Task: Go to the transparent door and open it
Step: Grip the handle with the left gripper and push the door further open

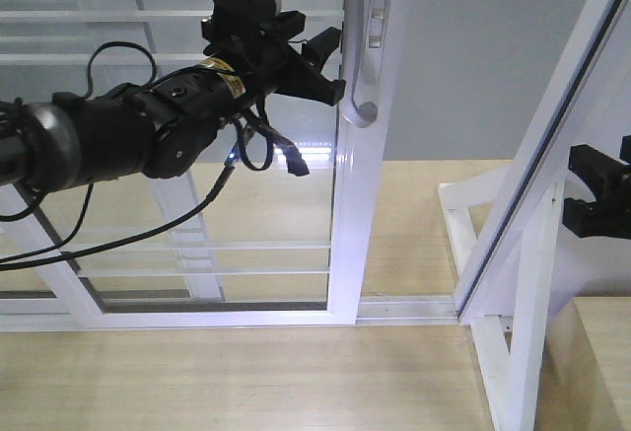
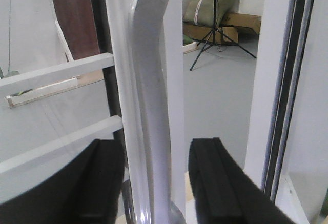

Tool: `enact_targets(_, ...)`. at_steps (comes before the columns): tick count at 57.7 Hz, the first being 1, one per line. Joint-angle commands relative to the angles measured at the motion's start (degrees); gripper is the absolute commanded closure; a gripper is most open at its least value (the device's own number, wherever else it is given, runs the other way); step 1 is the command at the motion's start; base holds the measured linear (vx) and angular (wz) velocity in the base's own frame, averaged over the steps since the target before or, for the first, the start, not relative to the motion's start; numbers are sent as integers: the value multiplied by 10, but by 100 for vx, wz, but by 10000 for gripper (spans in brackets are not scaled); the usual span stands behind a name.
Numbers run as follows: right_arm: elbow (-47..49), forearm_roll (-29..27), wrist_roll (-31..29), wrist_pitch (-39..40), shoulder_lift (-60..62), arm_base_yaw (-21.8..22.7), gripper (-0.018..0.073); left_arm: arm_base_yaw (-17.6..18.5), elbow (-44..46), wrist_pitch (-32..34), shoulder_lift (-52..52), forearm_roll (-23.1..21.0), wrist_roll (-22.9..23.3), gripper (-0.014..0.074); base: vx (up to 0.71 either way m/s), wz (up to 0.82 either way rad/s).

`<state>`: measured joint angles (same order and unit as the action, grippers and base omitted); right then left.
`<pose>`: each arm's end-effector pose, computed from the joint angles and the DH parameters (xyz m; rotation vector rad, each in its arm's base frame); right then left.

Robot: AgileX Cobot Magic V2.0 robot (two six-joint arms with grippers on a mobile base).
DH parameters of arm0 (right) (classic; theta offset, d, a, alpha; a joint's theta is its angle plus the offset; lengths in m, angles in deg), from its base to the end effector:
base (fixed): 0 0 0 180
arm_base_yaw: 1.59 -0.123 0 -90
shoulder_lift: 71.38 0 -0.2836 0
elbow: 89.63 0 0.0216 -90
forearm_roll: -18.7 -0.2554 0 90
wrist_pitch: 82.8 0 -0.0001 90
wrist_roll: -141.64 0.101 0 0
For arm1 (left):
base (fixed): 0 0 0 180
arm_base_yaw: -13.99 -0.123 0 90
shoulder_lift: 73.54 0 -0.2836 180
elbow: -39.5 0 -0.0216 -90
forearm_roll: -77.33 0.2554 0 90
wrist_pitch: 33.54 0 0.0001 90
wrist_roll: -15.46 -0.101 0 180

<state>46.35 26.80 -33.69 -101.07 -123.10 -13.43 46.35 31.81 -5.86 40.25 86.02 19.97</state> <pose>0.1701 0.0311 0.3007 -0.2287 1.9737 0.0557 0.3712 -0.2436 0.2603 0.5585 1.5638 -0.4456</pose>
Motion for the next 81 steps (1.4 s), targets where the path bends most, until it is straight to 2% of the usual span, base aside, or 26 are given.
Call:
enact_targets(1,18,4,-2,44,0,3,202,2,50,44,-3,-8,6,130,0,0)
enact_targets(39,18,4,-2,39,0,3,202,2,262,7,161,-8,3,125,0,0)
enact_targets(45,18,4,-2,39,0,3,202,0,272,-2,167,-8,-29,125,0,0)
enact_targets(50,18,4,-2,39,0,3,202,-5,271,-3,167,-44,-68,125,0,0)
enact_targets(57,18,4,-2,39,0,3,202,-19,271,-3,165,-142,-105,134,0,0)
enact_targets(60,18,4,-2,38,0,3,202,-25,271,-3,163,-164,-116,144,0,0)
enact_targets(81,18,4,-2,29,0,3,202,-33,271,-14,141,-173,-121,172,0,0)
